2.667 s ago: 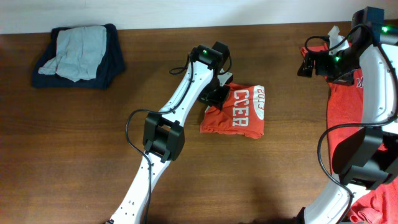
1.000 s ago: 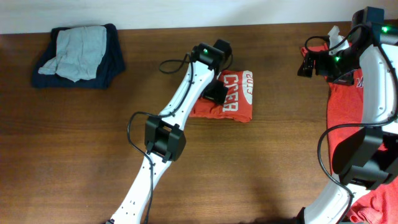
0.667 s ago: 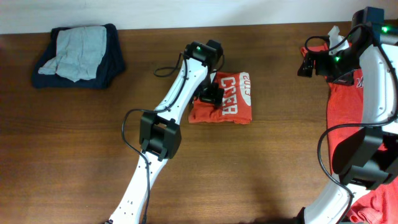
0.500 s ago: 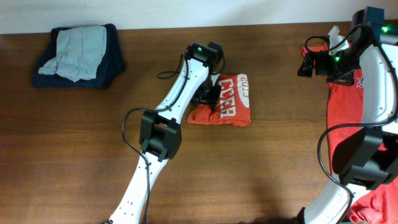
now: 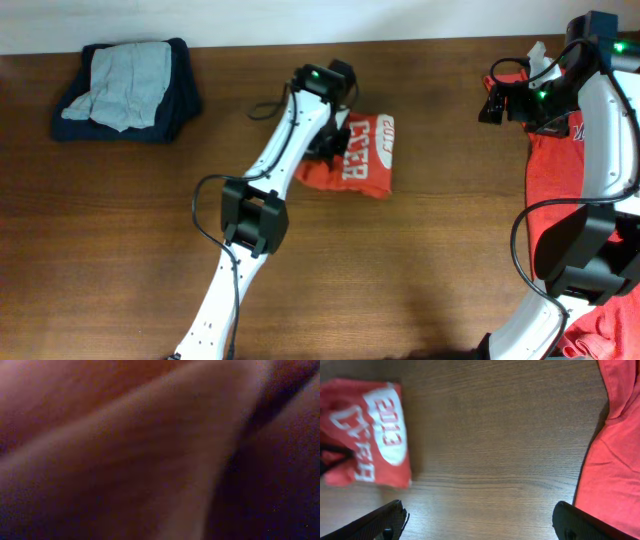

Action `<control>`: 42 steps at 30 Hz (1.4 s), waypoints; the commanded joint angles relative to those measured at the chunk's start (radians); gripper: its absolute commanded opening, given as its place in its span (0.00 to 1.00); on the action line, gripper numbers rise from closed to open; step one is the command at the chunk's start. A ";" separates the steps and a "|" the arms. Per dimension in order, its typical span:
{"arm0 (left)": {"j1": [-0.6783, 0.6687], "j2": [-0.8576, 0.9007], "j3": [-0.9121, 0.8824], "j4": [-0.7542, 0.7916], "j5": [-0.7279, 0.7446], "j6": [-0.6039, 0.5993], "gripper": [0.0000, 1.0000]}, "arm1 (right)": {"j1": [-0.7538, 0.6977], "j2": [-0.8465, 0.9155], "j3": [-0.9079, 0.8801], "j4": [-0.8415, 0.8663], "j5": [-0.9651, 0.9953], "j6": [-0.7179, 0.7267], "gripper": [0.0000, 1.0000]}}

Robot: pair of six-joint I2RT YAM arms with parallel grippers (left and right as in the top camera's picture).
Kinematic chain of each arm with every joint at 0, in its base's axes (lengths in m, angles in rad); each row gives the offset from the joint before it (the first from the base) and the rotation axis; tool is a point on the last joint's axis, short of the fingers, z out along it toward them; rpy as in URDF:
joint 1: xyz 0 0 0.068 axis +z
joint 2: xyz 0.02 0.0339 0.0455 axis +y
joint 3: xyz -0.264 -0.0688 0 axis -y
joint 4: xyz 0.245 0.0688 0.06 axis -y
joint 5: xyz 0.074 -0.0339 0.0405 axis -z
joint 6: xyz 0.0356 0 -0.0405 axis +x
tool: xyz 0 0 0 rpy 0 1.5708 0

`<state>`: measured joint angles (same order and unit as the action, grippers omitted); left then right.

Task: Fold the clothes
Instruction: 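Place the bundle on the dark garment pile at top-left with the left gripper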

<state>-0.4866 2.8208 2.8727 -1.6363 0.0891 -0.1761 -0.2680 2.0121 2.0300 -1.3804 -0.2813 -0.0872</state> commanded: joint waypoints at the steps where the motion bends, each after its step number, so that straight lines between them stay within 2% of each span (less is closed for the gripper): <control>1: 0.050 -0.028 0.124 0.002 -0.151 0.028 0.01 | -0.002 -0.021 0.017 0.000 0.005 -0.010 0.99; 7: 0.082 -0.033 0.268 0.001 -0.151 0.067 0.00 | -0.002 -0.021 0.017 0.000 0.005 -0.009 0.99; 17: 0.215 -0.119 0.267 0.055 -0.192 0.099 0.01 | -0.002 -0.021 0.017 0.000 0.005 -0.010 0.99; 25: 0.360 -0.241 0.267 0.179 -0.187 0.098 0.01 | -0.002 -0.021 0.017 0.000 0.005 -0.010 0.99; 33: 0.505 -0.317 0.265 0.311 -0.178 0.002 0.01 | -0.002 -0.021 0.017 0.000 0.005 -0.010 0.99; 42: 0.655 -0.314 0.234 0.396 -0.064 -0.143 0.01 | -0.002 -0.021 0.017 0.000 0.005 -0.010 0.99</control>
<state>0.1211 2.5282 3.1058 -1.2827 -0.0444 -0.2329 -0.2680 2.0121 2.0300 -1.3804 -0.2813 -0.0872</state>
